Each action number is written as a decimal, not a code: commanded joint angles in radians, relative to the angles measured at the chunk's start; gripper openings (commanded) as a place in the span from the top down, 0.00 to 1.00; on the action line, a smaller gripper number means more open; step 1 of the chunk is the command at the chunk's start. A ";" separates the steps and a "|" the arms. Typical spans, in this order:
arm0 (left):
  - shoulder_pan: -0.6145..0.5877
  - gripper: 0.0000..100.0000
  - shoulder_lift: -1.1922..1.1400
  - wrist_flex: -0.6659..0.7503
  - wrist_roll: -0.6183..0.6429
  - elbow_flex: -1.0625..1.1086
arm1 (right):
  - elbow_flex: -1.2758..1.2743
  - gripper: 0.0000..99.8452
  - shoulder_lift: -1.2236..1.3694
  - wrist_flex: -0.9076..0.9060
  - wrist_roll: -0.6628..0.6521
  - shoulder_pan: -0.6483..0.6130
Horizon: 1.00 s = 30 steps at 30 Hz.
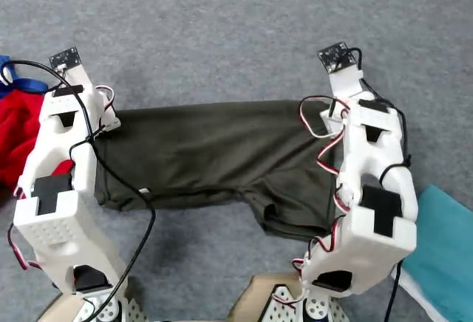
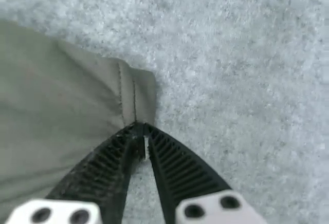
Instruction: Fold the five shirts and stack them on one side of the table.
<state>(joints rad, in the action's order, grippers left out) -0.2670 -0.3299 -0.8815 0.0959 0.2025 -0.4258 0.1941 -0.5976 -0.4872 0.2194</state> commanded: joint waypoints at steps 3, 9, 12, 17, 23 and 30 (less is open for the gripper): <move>-0.009 0.98 0.001 -0.002 0.005 -0.037 | 0.038 0.99 -0.251 -0.060 -0.014 -0.008; -0.009 0.98 0.001 -0.002 0.005 -0.037 | -0.056 0.99 -0.512 -0.293 -0.206 -0.061; -0.009 0.98 0.001 -0.002 0.005 -0.037 | -0.217 0.99 -0.662 -0.350 -0.342 -0.087; -0.009 0.98 0.001 -0.002 0.005 -0.040 | -0.493 0.99 -0.905 -0.468 -0.525 -0.139; -0.008 0.98 0.001 -0.002 0.005 -0.040 | -0.642 0.99 -1.181 -0.753 -0.628 -0.208; -0.008 0.98 0.001 -0.002 0.005 -0.040 | -0.733 0.87 -1.417 -0.956 -0.704 -0.254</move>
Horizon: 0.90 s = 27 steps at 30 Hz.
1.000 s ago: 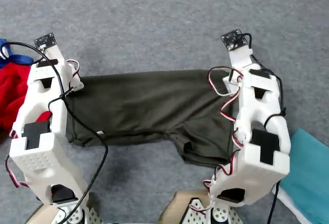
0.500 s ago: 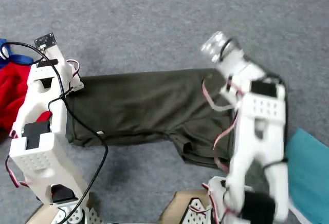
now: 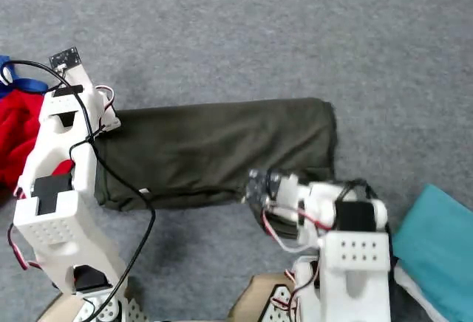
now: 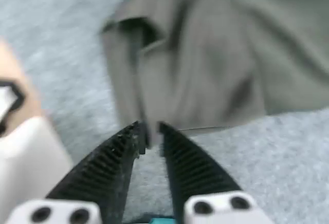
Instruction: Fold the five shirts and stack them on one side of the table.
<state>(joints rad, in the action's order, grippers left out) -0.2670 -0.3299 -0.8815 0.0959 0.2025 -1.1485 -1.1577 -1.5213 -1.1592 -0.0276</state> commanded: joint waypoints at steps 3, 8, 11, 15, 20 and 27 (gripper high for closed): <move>-0.008 0.98 0.001 -0.002 0.005 -0.040 | -0.016 0.85 -0.033 -0.021 -0.055 -0.027; -0.006 0.98 0.001 -0.002 0.005 -0.040 | -0.028 0.85 0.165 0.034 -0.057 -0.082; -0.006 0.98 0.001 -0.002 0.005 -0.040 | -0.027 0.85 0.259 0.098 -0.060 -0.087; -0.006 0.98 0.001 -0.002 0.005 -0.040 | -0.030 0.81 0.314 0.175 -0.075 -0.081; -0.006 0.98 0.001 -0.002 0.005 -0.040 | -0.082 0.77 0.363 0.287 -0.077 -0.081; -0.006 0.98 0.001 -0.002 0.005 -0.038 | -0.113 0.77 0.469 0.397 -0.074 -0.079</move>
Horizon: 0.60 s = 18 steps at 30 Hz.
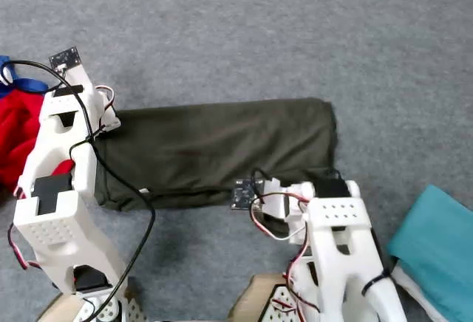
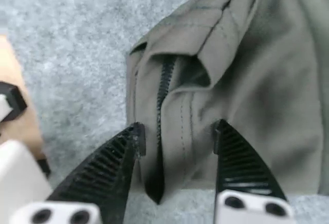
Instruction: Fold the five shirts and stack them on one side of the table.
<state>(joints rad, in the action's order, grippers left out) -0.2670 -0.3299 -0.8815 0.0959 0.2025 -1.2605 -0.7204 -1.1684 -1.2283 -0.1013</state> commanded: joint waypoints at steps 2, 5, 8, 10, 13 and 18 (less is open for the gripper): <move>-0.006 0.98 0.001 -0.002 0.005 -0.038 | -0.007 0.77 0.062 0.081 -0.006 -0.004; -0.006 0.98 0.001 -0.002 0.005 -0.038 | -0.008 0.80 0.111 0.135 -0.006 0.010; -0.008 0.98 0.001 -0.002 0.005 -0.038 | -0.007 0.89 0.140 0.195 -0.012 0.047; -0.008 0.98 0.001 -0.002 0.005 -0.038 | -0.007 0.94 0.151 0.236 -0.044 0.082; -0.008 0.98 -0.001 -0.002 0.003 -0.040 | -0.007 0.95 0.151 0.293 -0.068 0.136; -0.006 0.98 -0.001 0.000 0.003 -0.041 | -0.002 1.00 0.153 0.359 -0.080 0.180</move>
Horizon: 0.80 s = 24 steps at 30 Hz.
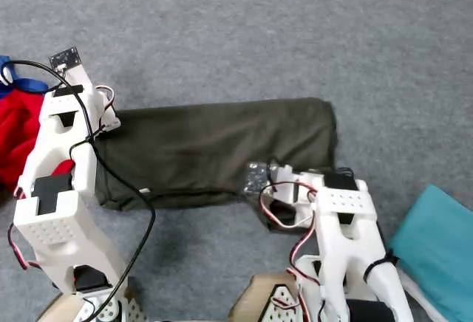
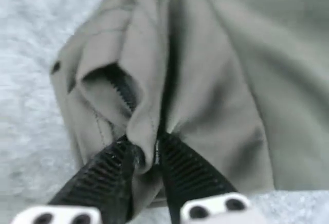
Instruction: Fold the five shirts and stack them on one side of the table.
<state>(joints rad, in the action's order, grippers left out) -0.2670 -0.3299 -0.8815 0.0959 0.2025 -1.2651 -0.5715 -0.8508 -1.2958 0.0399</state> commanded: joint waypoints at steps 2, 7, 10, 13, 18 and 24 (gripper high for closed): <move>-0.006 0.98 -0.001 0.000 0.003 -0.041 | 0.005 0.99 0.004 0.043 -0.012 0.038; -0.005 0.98 -0.001 0.003 0.003 -0.041 | 0.051 0.99 0.002 0.021 0.008 0.042; -0.005 0.98 -0.001 0.003 0.003 -0.041 | 0.156 0.99 0.004 -0.071 0.048 0.033; -0.005 0.98 -0.001 0.002 0.003 -0.041 | 0.277 0.99 0.004 -0.150 0.081 0.001; -0.005 0.98 -0.001 0.002 0.003 -0.041 | 0.410 0.99 0.024 -0.189 0.107 -0.061; -0.005 0.98 -0.001 0.000 0.003 -0.041 | 0.613 1.00 0.239 -0.184 0.140 -0.090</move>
<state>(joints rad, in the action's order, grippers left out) -0.2670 -0.3299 -0.8815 0.0959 0.2025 -0.7848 -0.4212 -1.0319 -1.1761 -0.0338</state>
